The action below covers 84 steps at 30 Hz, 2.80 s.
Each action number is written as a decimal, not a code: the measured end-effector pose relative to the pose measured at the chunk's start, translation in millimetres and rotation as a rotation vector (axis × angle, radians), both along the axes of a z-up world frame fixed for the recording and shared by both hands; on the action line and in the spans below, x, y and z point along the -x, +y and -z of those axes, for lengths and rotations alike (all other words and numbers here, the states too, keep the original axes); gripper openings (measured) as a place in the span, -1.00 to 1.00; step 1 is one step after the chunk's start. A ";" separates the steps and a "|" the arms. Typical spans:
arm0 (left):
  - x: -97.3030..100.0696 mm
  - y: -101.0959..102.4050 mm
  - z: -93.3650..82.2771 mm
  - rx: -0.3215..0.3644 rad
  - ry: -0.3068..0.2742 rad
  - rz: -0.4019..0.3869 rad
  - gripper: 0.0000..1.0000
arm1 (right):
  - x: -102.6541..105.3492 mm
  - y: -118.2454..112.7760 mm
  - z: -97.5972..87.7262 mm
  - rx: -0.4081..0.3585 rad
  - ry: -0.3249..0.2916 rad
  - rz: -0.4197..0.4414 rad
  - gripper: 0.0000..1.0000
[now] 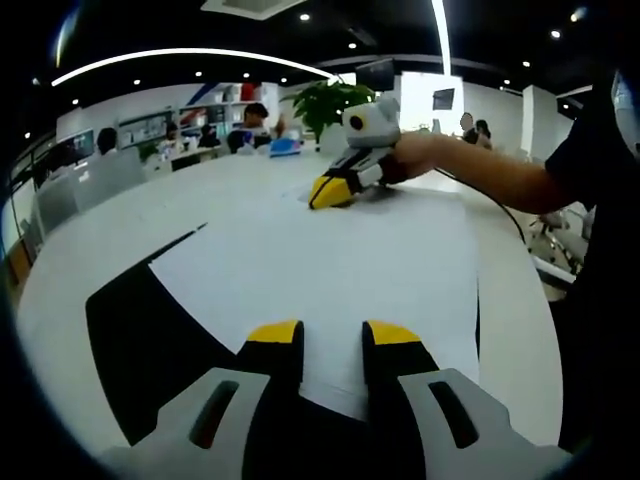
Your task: Flip through the bound document one page at a time
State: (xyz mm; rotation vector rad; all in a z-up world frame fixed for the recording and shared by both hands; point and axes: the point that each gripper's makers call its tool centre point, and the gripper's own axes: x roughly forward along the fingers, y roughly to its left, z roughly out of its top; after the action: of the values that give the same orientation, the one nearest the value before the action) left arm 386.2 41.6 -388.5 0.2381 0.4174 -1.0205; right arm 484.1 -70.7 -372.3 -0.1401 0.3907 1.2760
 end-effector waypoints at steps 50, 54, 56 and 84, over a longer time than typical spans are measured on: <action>0.7 -1.3 0.2 0.016 -0.017 -0.008 -0.48 | -94.5 7.5 9.4 -0.011 0.003 0.174 -0.96; 0.5 -1.4 0.3 0.024 -0.017 -0.011 -0.48 | -94.6 7.7 9.4 -0.012 -0.009 0.173 -0.96; 0.4 -1.3 0.3 0.027 -0.017 -0.014 -0.48 | -94.6 8.0 9.4 -0.004 -0.039 0.177 -0.96; -0.1 -1.4 0.3 0.039 -0.018 -0.022 -0.49 | 0.4 2.4 0.1 -0.030 -0.181 -0.007 -0.96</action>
State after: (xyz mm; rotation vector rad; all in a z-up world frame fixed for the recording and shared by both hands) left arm 386.3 40.2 -388.8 0.2072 0.3826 -1.0039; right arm 483.7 -68.3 -372.4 -0.2297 0.2155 1.2642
